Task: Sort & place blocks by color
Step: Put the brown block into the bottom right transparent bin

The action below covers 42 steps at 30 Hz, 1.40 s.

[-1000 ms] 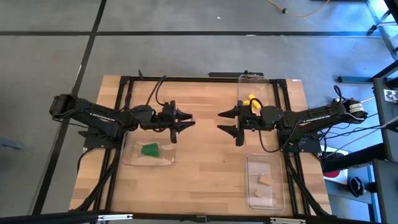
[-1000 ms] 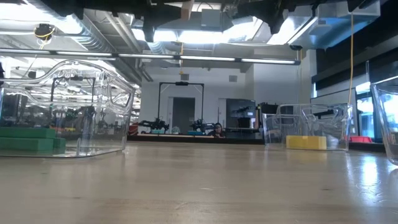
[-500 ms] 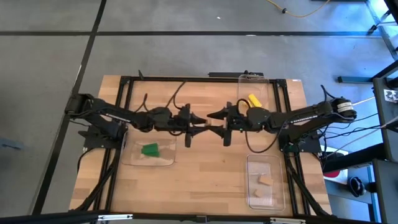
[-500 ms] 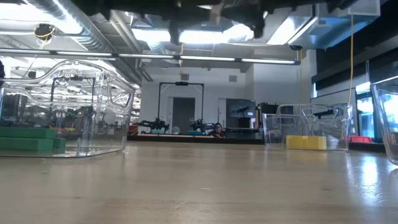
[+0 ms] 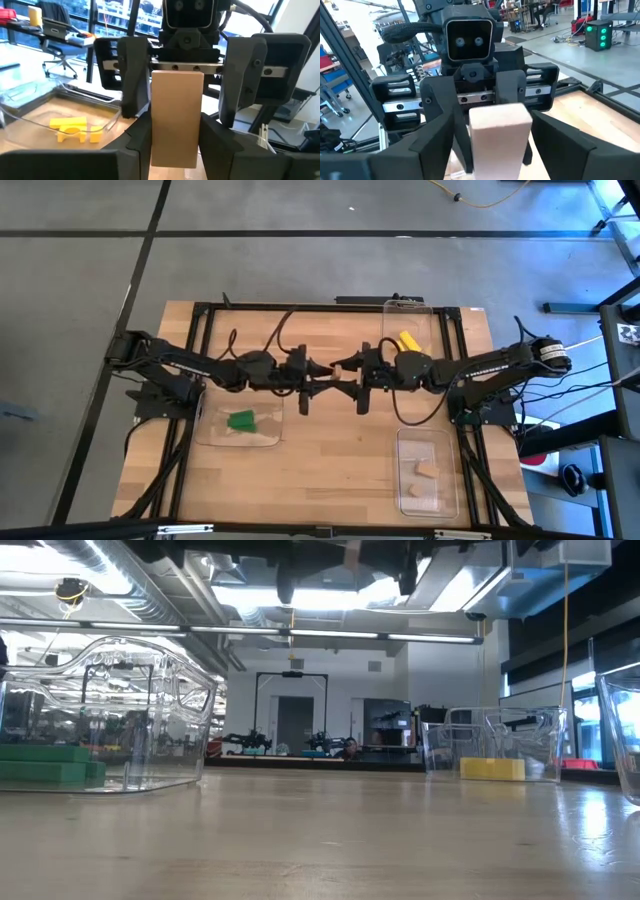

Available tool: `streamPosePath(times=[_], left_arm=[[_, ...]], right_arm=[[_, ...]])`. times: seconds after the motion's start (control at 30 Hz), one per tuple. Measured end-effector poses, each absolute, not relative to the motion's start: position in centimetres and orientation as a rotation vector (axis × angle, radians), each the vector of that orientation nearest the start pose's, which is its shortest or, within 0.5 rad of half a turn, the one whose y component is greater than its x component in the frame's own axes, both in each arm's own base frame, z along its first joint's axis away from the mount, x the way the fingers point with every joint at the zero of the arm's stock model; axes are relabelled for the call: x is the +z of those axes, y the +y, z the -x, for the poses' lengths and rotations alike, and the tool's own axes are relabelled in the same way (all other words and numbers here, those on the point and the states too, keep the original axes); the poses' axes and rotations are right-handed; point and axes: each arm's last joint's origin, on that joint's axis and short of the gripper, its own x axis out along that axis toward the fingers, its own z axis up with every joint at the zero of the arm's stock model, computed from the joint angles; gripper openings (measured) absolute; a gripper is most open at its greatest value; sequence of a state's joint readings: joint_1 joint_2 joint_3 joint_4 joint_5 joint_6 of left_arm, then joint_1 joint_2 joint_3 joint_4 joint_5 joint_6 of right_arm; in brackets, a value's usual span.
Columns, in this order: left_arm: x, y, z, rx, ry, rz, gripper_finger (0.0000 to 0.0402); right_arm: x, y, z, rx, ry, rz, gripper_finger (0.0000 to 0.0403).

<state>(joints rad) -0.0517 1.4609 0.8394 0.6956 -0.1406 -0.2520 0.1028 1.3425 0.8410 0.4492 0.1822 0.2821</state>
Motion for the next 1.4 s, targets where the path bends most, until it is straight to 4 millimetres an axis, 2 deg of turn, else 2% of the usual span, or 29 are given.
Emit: streamPosePath(times=[0.1,0.3,0.53,0.73,0.93,1.1,1.27,1.4], left_arm=[[28.0,-1.2,-32.1,0.082,-0.087,0.249,0.0116],[27.9,-1.3,-32.1,0.076,-0.078,0.249,0.0116],[27.9,-1.1,-32.1,0.082,-0.083,0.262,0.0119],[27.8,-1.0,-31.9,0.097,-0.051,0.289,0.0195],[29.8,-0.8,-28.8,0.129,0.046,0.266,0.0217],[31.3,-0.4,-25.0,0.194,-0.028,0.248,0.0216],[29.9,-0.2,-21.9,0.233,-0.047,0.282,0.0216],[29.4,-0.2,-20.6,0.214,-0.083,0.312,0.0216]], right_arm=[[29.1,2.6,-29.9,-0.086,0.032,-0.273,0.0232],[29.0,2.6,-29.9,-0.083,0.041,-0.271,0.0140],[29.0,2.6,-29.9,-0.074,0.043,-0.272,0.0137],[29.0,2.5,-29.5,-0.060,0.081,-0.248,0.0137],[30.2,1.9,-25.9,-0.074,0.231,-0.228,0.0137],[31.2,1.6,-22.5,-0.093,0.315,-0.250,0.0137],[31.8,1.4,-20.5,-0.102,0.337,-0.268,0.0137],[32.0,1.2,-20.0,-0.147,0.327,-0.254,0.0137]])
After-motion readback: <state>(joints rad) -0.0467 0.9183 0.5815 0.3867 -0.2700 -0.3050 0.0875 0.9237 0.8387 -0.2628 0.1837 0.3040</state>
